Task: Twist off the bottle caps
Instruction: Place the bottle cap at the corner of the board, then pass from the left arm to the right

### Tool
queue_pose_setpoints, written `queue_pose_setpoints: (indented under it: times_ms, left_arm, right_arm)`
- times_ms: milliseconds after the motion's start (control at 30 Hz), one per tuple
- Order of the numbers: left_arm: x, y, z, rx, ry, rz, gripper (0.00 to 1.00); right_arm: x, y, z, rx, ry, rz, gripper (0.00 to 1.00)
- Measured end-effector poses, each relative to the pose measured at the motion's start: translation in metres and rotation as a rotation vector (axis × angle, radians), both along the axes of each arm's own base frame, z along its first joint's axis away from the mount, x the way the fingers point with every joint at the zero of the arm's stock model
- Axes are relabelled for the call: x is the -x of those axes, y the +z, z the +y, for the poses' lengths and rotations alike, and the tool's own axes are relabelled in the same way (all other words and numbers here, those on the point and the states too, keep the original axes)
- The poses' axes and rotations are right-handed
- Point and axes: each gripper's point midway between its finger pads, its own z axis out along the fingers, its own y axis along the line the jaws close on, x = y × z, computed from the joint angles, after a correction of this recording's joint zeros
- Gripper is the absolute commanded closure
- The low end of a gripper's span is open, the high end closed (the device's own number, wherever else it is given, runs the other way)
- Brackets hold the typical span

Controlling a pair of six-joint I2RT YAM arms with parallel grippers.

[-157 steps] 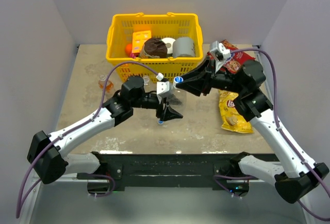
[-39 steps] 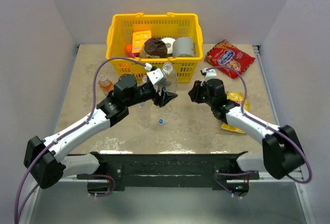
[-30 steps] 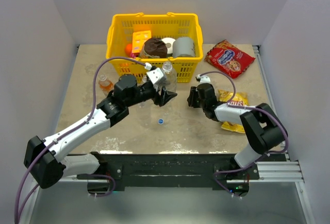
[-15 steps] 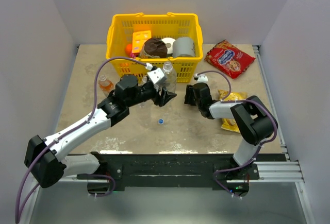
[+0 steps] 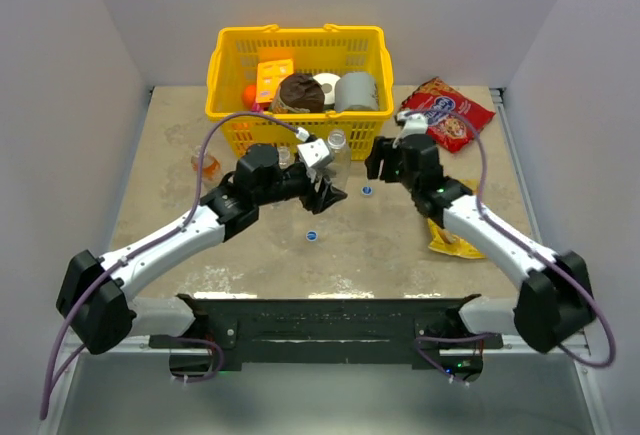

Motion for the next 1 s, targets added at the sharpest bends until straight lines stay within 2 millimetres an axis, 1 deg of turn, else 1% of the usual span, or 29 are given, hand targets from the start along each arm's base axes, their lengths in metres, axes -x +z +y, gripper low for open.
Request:
queue_pose_setpoints:
  times_ms: [133,200,233,300,333,400,467,567,667,733,867,1000]
  left_arm:
    - [0.007,-0.027,-0.009,-0.052,-0.067,0.07,0.75]
    - [0.013,-0.036,-0.013,-0.072,-0.106,0.093,0.75]
    - [0.017,-0.038,-0.015,-0.078,-0.126,0.102,0.75]
    - [0.024,-0.038,-0.019,-0.078,-0.163,0.112,0.75]
    - [0.027,-0.037,-0.02,-0.073,-0.181,0.113,0.75]
    - [0.032,-0.034,-0.023,-0.064,-0.209,0.113,0.75]
    - [0.036,-0.031,-0.025,-0.056,-0.235,0.114,0.75]
    - [0.042,-0.029,-0.026,-0.046,-0.269,0.117,0.75]
    - [0.046,-0.025,-0.028,-0.032,-0.298,0.114,0.75]
    - [0.05,-0.024,-0.029,-0.025,-0.321,0.119,0.75]
    - [0.059,-0.02,-0.031,-0.007,-0.366,0.129,0.75]
    - [0.061,-0.017,-0.032,0.007,-0.381,0.136,0.75]
  right_arm:
    - [0.008,0.12,0.0,-0.108,0.116,-0.142,0.35]
    - [0.014,0.175,0.003,-0.153,0.187,-0.215,0.35]
    - [0.019,0.197,0.005,-0.171,0.225,-0.246,0.35]
    - [0.035,0.223,0.014,-0.2,0.307,-0.278,0.35]
    - [0.044,0.232,0.018,-0.213,0.351,-0.286,0.35]
    - [0.06,0.244,0.028,-0.24,0.443,-0.294,0.35]
    - [0.073,0.247,0.039,-0.267,0.533,-0.283,0.35]
    - [0.088,0.244,0.052,-0.298,0.645,-0.253,0.35]
    - [0.102,0.242,0.061,-0.328,0.736,-0.239,0.35]
    - [0.11,0.242,0.065,-0.346,0.787,-0.239,0.35]
    - [0.123,0.248,0.069,-0.369,0.865,-0.264,0.36]
    - [0.137,0.252,0.073,-0.386,0.935,-0.269,0.36]
